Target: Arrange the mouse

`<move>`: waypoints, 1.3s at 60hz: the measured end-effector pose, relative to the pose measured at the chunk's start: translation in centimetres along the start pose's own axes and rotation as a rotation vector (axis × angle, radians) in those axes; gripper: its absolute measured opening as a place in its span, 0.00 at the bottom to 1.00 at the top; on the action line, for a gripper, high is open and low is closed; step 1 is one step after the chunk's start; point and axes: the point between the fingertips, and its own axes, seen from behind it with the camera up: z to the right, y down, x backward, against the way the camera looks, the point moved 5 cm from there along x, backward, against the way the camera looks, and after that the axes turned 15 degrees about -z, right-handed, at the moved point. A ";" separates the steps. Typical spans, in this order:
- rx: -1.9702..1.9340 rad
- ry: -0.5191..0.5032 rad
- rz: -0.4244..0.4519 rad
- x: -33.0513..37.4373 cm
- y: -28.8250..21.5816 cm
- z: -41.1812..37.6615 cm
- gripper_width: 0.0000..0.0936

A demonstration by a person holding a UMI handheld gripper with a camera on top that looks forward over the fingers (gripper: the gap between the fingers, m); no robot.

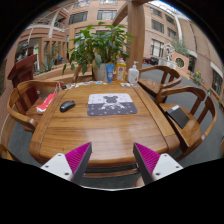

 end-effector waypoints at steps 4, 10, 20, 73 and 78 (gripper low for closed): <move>0.046 -0.051 -0.016 -1.5 -0.2 -4.3 0.92; 0.105 -0.134 -0.009 -3.8 -1.5 -10.9 0.92; 0.172 -0.252 0.004 -8.7 -5.5 -19.4 0.91; 0.130 -0.109 0.017 -23.7 -20.9 -28.0 0.48; 0.124 -0.100 0.015 -23.7 -21.0 -28.2 0.42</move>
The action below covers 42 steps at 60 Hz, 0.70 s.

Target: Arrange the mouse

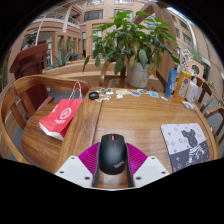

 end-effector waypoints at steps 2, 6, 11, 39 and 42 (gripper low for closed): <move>0.000 -0.004 -0.004 0.1 -0.1 0.1 0.40; 0.003 -0.019 -0.007 0.0 -0.2 0.1 0.38; 0.017 -0.055 0.002 0.9 -0.7 -0.1 0.38; -0.037 -0.132 0.425 17.8 -10.1 17.9 0.37; -0.046 -0.092 0.333 14.3 -8.2 20.6 0.37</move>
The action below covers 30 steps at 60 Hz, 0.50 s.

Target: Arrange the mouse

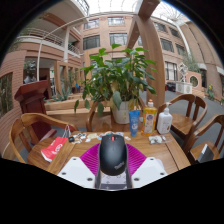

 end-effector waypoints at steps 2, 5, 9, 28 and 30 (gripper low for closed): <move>-0.010 0.018 -0.043 -2.1 2.5 2.2 0.37; -0.016 0.053 -0.122 -3.2 4.9 4.2 0.37; -0.022 0.081 -0.199 -5.2 8.1 6.0 0.37; -0.025 0.076 -0.337 -7.5 14.1 8.2 0.48; -0.024 0.071 -0.351 -7.3 14.3 8.1 0.50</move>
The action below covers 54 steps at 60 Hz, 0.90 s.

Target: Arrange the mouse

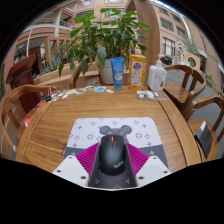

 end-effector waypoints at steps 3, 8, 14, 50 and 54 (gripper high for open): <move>0.001 -0.002 0.006 0.4 0.1 0.2 0.57; 0.009 0.021 0.038 2.4 0.1 0.6 0.81; -0.006 0.041 0.079 6.2 0.0 0.7 0.91; 0.031 0.081 0.188 23.3 8.8 -3.1 0.91; 0.036 0.089 0.198 23.8 9.1 -2.9 0.91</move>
